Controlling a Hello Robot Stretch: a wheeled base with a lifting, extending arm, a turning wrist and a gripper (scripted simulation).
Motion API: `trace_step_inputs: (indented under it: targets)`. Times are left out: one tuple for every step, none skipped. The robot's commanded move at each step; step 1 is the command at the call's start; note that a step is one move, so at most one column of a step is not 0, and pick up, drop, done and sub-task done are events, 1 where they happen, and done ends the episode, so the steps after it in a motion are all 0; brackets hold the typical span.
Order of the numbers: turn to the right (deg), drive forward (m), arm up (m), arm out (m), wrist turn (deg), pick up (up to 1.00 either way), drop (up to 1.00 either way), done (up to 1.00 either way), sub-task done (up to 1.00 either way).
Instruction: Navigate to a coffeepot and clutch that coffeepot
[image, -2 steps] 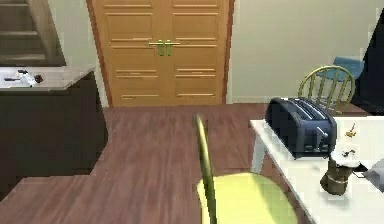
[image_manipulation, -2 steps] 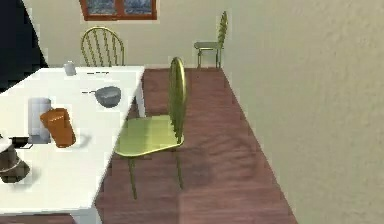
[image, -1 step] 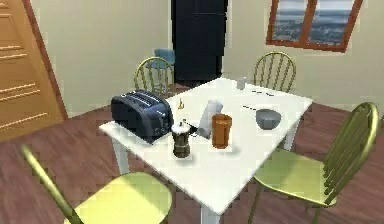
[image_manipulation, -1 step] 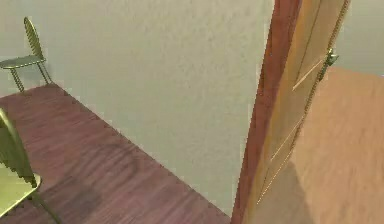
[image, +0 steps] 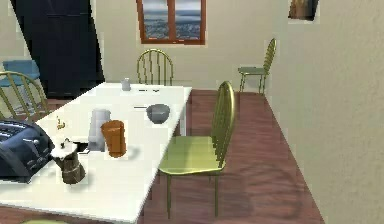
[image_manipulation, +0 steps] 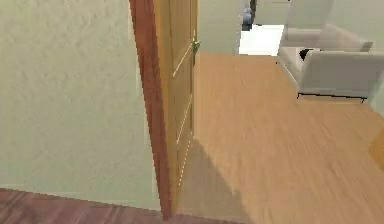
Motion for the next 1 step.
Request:
trace_step_inputs:
  targets:
    - [0.0, 0.70, 0.00, 0.00, 0.0, 0.00, 0.00, 0.00, 0.00]
